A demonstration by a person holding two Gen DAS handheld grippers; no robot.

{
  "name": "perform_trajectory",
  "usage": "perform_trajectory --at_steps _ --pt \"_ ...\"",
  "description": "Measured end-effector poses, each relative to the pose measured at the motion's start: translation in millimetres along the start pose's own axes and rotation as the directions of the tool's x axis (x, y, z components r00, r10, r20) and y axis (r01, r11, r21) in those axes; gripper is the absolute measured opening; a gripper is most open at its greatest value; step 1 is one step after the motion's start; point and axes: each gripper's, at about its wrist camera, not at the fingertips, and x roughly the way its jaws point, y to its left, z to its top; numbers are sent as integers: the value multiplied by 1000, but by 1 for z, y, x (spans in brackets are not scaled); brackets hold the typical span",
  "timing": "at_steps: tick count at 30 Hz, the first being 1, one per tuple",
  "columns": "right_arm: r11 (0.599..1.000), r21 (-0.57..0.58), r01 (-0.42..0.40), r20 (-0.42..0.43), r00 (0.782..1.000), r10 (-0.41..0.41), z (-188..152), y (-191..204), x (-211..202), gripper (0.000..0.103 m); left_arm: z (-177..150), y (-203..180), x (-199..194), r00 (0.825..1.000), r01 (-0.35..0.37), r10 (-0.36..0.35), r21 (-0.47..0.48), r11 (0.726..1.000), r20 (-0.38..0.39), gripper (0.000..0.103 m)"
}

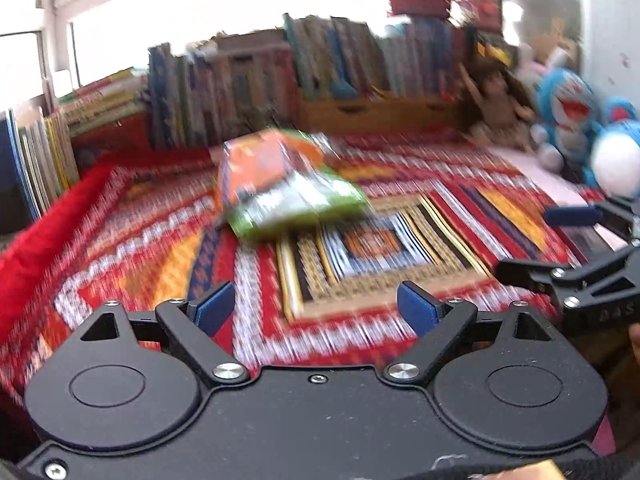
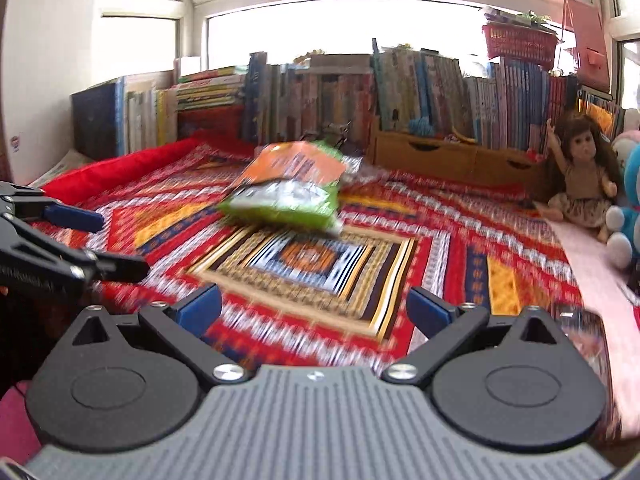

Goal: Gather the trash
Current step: 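Move both tools back over the blanket toward the remaining snacks, then grasp the orange Potato Sticks box with the left tool while the right tool grasps the green bag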

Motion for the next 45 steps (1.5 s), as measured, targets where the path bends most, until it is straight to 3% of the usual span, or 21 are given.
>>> perform_trajectory --at_steps 4,12,20,28,36,41,43,45 --pt "1000 27 1 -15 1000 0 28 -18 43 102 33 23 47 998 -69 70 -23 997 8 88" --pt "997 72 -39 -82 996 45 57 -32 137 102 77 70 148 990 -139 136 -127 982 -30 88" --pt "995 64 -82 -128 988 90 64 -19 201 102 94 98 223 990 -138 130 -213 967 -51 88" --pt "993 38 -111 -161 980 116 60 -7 240 103 89 103 265 990 -137 127 -218 966 -57 97" --pt "990 37 -134 -152 979 138 65 4 258 103 92 118 280 997 -73 59 -300 951 -57 99" --pt "985 56 -163 -159 973 170 67 7 255 81 90 128 287 995 -1 -39 -400 917 -94 99" --pt "990 48 -135 -142 980 141 68 9 250 63 90 130 289 992 9 -63 -439 898 -109 99" --pt "989 69 -133 -136 981 141 70 9 246 58 90 130 291 988 25 -92 -467 884 -121 96"
